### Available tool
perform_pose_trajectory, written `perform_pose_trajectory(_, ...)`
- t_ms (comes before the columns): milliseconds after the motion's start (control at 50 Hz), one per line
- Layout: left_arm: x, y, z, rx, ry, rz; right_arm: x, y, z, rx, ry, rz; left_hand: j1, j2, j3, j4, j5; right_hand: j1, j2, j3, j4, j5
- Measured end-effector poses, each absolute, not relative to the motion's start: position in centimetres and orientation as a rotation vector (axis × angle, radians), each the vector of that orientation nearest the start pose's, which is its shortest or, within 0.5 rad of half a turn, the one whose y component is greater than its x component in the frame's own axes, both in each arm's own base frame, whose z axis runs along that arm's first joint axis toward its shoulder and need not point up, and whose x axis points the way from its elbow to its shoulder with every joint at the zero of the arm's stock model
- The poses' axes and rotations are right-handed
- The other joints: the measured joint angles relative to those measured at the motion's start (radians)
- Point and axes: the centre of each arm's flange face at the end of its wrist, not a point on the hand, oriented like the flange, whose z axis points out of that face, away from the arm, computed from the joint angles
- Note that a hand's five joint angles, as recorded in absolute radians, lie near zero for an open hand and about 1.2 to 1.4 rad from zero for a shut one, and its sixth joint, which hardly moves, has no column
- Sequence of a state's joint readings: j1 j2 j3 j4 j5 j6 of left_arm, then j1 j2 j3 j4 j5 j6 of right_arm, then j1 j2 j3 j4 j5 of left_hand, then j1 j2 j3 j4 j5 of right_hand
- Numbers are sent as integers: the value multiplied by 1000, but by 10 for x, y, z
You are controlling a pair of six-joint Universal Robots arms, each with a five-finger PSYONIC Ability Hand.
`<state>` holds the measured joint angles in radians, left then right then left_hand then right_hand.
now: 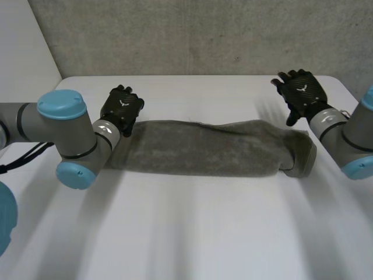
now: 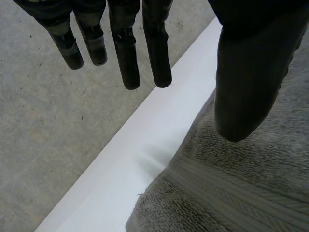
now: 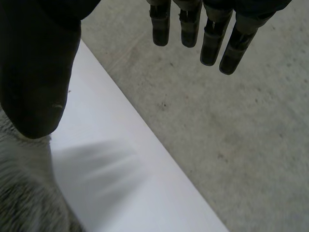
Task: Fold the towel.
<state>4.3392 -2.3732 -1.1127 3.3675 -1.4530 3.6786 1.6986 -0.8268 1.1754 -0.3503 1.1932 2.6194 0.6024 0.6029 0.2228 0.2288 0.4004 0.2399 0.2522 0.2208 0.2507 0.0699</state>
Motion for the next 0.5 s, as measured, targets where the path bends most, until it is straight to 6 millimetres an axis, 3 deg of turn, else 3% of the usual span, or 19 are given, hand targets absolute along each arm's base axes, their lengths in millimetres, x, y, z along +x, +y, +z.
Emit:
perform_pose_trajectory(120,-293,-360,160,1137,2061,-2055,204,-403,180,-1034,2071,-2121,-2,-1,0,0,-4,-5,0,0,0,0)
perform_pose_trajectory(300,-282,-333,175,1135,2093,-2035,174,-347,192,-944,2305,-1862,-2,-2,0,0,-7,9,5,0,0,6)
perform_pose_trajectory(400,-276,-315,184,1116,2129,-2040,165,-322,186,-921,2379,-1774,-2,-4,0,0,-8,106,89,0,0,115)
perform_pose_trajectory(500,-271,-299,189,1077,2194,-2054,163,-309,173,-918,2411,-1723,-2,-4,0,0,-8,205,209,0,0,229)
